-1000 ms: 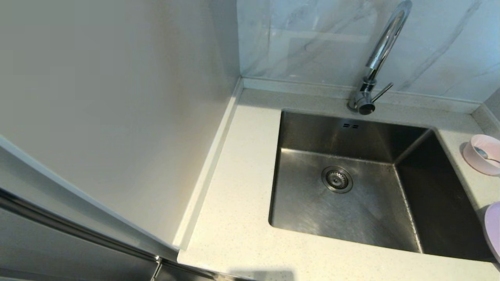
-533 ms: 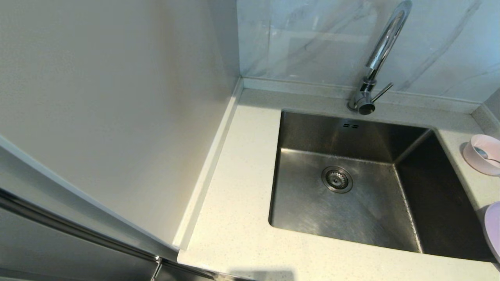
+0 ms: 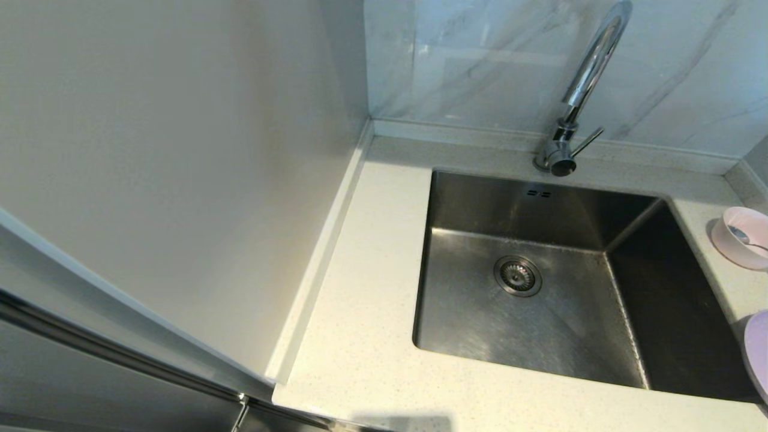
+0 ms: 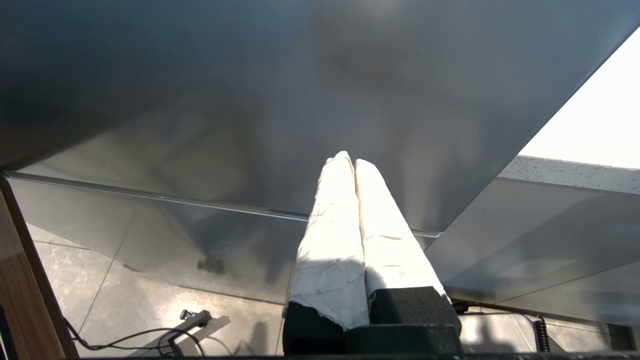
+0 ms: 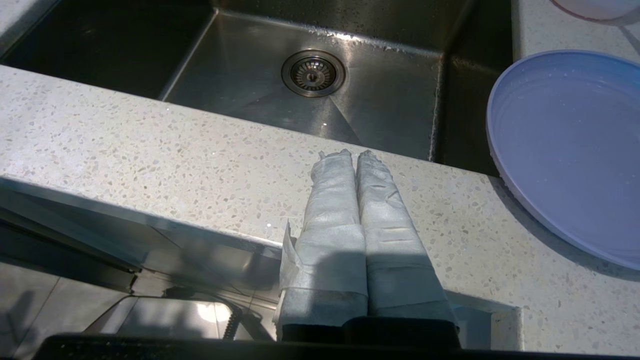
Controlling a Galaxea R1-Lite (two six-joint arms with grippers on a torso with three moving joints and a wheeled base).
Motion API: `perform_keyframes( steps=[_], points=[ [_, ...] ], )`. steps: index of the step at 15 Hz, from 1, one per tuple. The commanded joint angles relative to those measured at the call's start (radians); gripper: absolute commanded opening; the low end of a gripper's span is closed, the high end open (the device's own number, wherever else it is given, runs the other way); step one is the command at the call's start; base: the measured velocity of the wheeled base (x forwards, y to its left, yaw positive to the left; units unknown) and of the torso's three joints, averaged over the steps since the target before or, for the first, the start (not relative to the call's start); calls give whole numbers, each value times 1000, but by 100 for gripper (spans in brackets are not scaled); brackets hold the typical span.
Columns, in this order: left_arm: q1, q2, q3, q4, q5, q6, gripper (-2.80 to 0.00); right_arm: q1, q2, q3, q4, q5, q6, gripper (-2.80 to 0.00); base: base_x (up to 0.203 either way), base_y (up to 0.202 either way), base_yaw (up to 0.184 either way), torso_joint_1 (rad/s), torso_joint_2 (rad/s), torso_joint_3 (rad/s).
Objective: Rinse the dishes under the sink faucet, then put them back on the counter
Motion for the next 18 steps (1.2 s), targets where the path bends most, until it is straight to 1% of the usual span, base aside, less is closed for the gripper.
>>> perform_keyframes(
  steps=[1, 11, 13, 18],
  points=[
    [0, 0, 0, 0, 0, 0, -280, 0, 2, 8, 0, 1, 0, -280, 0, 0, 0, 0, 0, 0],
    [0, 0, 0, 0, 1, 0, -280, 1, 2, 8, 0, 0, 0, -280, 0, 0, 0, 0, 0, 0],
    [0, 0, 0, 0, 1, 0, -280, 0, 2, 8, 0, -12, 22, -280, 0, 0, 0, 0, 0, 0],
    [0, 0, 0, 0, -1, 0, -280, 0, 2, 8, -2, -17, 33, -280, 0, 0, 0, 0, 0, 0]
  ],
)
